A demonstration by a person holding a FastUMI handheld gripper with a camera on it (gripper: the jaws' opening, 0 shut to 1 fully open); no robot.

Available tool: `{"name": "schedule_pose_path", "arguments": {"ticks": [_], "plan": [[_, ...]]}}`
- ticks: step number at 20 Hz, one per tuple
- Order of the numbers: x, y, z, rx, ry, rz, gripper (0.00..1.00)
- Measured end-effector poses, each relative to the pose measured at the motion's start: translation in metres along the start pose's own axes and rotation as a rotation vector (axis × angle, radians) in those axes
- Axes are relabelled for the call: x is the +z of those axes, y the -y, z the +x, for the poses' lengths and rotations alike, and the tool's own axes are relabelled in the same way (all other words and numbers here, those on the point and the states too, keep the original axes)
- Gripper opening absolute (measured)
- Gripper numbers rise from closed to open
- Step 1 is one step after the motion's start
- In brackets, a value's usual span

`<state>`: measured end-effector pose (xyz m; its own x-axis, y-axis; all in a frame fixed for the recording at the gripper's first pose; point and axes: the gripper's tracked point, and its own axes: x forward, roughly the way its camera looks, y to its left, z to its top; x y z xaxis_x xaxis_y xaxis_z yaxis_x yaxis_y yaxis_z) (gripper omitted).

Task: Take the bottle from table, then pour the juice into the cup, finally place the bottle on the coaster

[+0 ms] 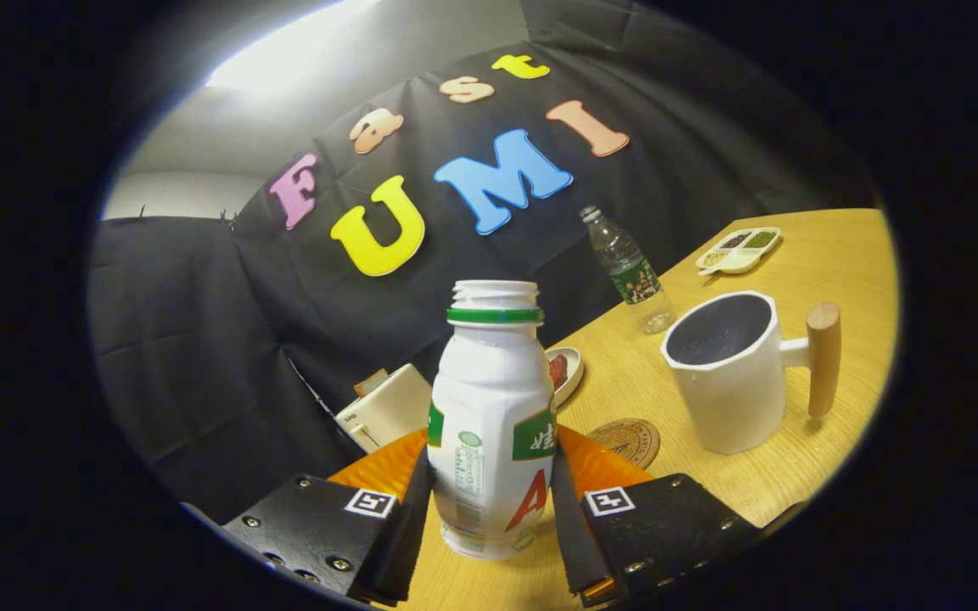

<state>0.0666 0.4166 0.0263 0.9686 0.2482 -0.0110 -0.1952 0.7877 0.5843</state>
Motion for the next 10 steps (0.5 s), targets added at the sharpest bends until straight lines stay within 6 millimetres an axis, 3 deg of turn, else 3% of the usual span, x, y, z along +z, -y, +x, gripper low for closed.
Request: {"name": "schedule_pose_path", "arguments": {"ticks": [10], "plan": [[0.0026,0.0059,0.0031,0.055,-0.001,0.291,0.66]]}}
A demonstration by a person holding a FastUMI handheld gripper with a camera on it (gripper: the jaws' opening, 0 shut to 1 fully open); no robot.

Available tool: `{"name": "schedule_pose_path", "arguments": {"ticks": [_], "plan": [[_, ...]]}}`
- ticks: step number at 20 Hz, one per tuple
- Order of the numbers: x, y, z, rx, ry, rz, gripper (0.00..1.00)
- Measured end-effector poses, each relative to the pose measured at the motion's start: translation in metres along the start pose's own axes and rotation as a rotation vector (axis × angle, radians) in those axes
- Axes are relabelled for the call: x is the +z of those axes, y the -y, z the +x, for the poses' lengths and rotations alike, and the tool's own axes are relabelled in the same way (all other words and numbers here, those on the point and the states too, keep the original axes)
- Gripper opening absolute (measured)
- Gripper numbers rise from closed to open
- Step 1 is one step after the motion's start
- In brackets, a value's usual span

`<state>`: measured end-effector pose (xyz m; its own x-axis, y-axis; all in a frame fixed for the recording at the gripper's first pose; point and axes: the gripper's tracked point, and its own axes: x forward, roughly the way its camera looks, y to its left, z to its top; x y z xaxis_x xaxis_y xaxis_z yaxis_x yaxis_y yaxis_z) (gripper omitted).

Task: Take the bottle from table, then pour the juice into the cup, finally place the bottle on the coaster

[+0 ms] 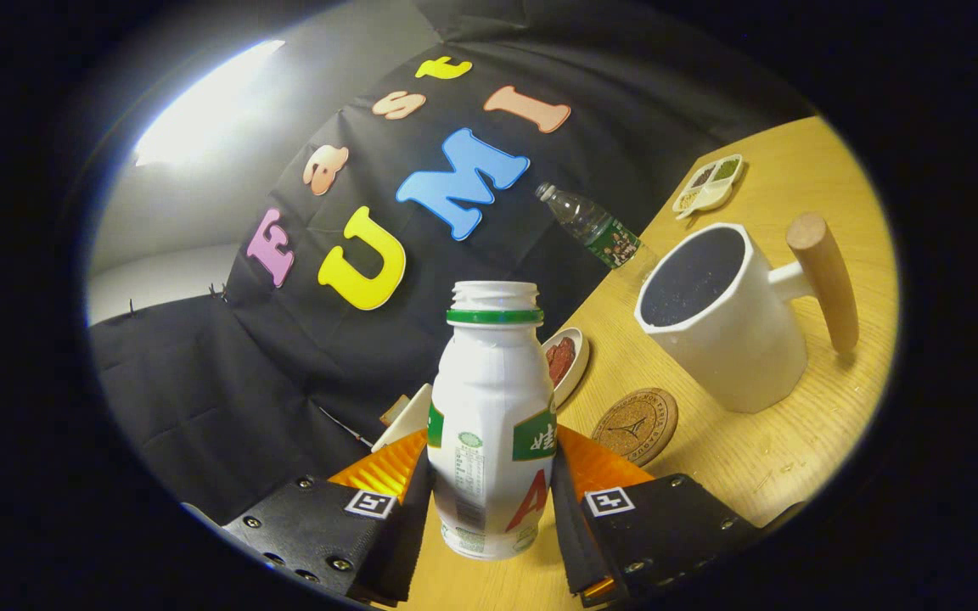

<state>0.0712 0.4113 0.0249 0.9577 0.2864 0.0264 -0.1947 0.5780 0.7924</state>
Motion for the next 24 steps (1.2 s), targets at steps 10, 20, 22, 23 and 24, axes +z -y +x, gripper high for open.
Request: {"name": "schedule_pose_path", "arguments": {"ticks": [10,20,22,23,24], "plan": [[0.008,0.006,0.000,0.041,0.037,0.201,0.66],[0.021,0.004,0.003,0.085,0.085,0.420,0.65],[0.025,0.004,0.002,0.093,0.097,0.459,0.65],[0.026,0.003,0.001,0.102,0.104,0.477,0.65],[0.028,0.003,0.001,0.109,0.110,0.494,0.65]]}}
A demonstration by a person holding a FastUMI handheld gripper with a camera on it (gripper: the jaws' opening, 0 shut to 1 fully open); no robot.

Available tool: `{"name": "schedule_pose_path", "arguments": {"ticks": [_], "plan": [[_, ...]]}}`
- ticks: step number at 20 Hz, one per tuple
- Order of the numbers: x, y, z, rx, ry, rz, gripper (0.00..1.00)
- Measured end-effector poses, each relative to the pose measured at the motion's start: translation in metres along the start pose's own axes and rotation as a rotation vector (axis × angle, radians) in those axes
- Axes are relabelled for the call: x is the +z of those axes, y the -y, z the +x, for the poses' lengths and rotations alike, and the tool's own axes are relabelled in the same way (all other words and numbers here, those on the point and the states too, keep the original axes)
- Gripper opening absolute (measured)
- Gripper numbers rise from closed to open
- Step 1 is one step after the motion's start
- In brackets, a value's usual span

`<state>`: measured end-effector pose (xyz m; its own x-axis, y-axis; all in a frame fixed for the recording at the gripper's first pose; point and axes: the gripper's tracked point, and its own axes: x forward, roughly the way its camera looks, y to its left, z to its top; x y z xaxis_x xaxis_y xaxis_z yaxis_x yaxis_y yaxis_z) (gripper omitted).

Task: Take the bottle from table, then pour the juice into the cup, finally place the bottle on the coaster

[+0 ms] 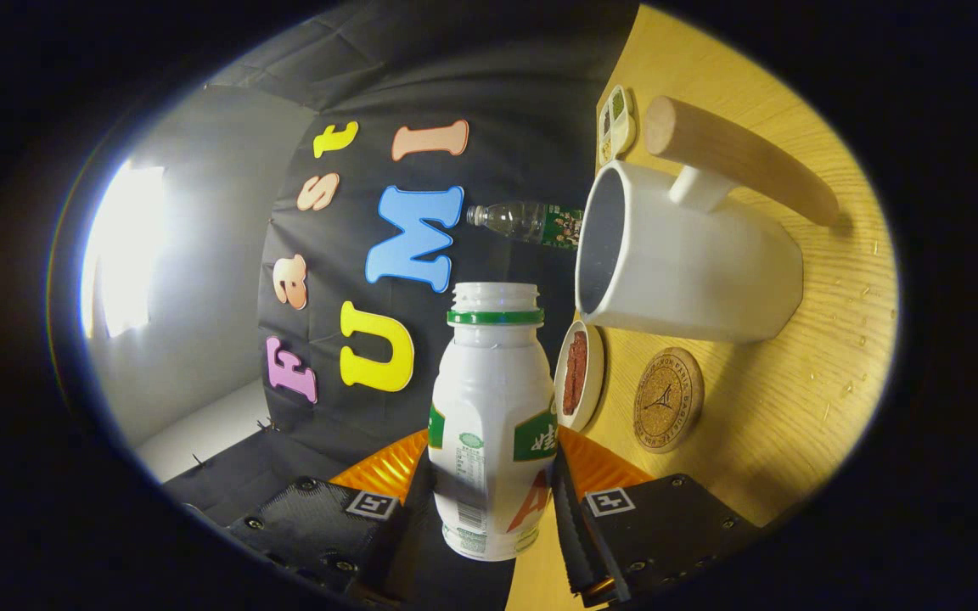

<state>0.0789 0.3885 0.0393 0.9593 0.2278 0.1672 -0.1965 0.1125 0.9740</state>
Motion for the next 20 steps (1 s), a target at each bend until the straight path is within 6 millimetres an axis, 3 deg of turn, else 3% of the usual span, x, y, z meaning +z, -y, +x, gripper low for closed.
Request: {"name": "schedule_pose_path", "arguments": {"ticks": [20], "plan": [[0.0026,-0.0075,0.0025,0.063,0.034,0.206,0.65]]}}
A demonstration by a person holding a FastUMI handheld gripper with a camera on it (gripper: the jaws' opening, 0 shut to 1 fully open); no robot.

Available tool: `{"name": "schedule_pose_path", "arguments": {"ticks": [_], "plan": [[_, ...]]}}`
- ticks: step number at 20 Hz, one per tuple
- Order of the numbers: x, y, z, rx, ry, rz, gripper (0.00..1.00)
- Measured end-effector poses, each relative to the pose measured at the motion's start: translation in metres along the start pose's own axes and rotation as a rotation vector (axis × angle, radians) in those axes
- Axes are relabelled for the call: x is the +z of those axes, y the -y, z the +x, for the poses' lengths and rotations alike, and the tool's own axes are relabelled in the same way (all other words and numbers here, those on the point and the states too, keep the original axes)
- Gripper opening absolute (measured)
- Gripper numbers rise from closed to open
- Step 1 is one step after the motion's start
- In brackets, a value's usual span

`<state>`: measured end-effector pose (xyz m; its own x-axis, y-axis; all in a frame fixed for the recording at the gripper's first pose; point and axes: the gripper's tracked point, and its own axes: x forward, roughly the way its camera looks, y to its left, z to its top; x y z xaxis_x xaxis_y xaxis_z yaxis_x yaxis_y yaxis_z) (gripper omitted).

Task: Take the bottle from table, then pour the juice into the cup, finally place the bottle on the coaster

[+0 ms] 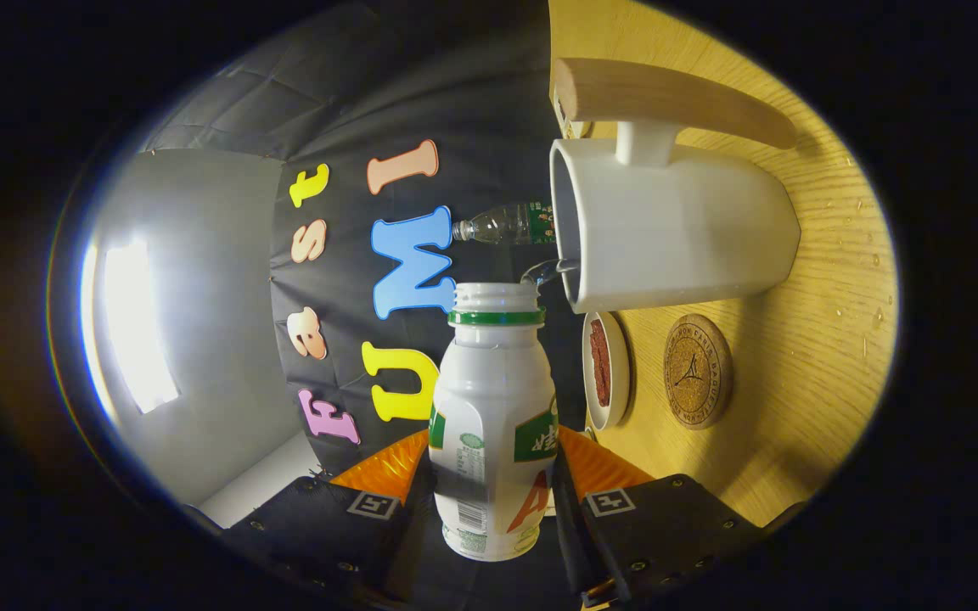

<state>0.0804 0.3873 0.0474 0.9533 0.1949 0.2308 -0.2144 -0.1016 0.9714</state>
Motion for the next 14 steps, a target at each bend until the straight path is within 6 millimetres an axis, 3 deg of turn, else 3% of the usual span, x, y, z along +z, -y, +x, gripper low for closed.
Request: {"name": "schedule_pose_path", "arguments": {"ticks": [14], "plan": [[0.0015,-0.0039,0.0009,0.039,0.028,0.060,0.65]]}}
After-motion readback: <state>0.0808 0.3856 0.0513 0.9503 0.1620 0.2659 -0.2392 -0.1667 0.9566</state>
